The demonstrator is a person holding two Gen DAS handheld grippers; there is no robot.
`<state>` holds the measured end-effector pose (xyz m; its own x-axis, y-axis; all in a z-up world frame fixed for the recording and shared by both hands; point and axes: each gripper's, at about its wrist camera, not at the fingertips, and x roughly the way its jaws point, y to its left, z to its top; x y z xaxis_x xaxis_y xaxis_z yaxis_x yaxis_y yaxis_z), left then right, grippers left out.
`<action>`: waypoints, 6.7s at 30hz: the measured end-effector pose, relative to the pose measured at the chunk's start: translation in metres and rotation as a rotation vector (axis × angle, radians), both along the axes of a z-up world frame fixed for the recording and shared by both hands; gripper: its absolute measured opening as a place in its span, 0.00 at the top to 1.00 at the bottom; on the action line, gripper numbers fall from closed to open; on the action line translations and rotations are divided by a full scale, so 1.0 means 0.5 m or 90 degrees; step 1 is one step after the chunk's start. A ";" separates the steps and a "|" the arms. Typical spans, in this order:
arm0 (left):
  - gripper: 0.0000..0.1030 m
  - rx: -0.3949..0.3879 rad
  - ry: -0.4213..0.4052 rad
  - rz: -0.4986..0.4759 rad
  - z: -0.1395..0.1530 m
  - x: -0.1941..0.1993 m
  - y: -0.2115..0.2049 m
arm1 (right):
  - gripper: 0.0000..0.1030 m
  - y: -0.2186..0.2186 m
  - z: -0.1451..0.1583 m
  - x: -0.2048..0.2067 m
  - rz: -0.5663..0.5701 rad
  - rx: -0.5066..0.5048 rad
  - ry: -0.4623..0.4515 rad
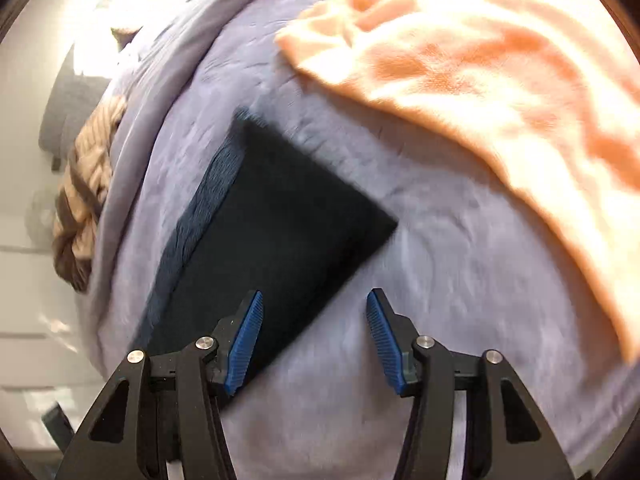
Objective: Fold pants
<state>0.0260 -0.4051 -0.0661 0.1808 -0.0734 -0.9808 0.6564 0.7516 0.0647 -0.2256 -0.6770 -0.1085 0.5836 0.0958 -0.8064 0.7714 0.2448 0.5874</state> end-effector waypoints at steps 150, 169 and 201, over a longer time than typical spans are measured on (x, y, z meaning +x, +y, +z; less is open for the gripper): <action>0.61 -0.136 0.073 0.077 -0.022 0.162 0.368 | 0.95 0.499 0.020 0.291 0.179 0.111 -0.148; 0.23 -0.137 -0.056 0.040 0.065 0.179 0.318 | 0.70 0.417 0.120 0.339 0.330 -0.069 -0.108; 0.00 -0.039 -0.010 0.084 0.005 0.135 0.386 | 0.62 0.530 0.100 0.401 0.434 -0.156 0.043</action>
<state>0.0936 -0.2120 -0.0638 0.2086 -0.1073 -0.9721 0.5513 0.8339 0.0262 -0.0253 -0.4122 -0.0585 0.4060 0.2328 -0.8837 0.4335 0.8023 0.4105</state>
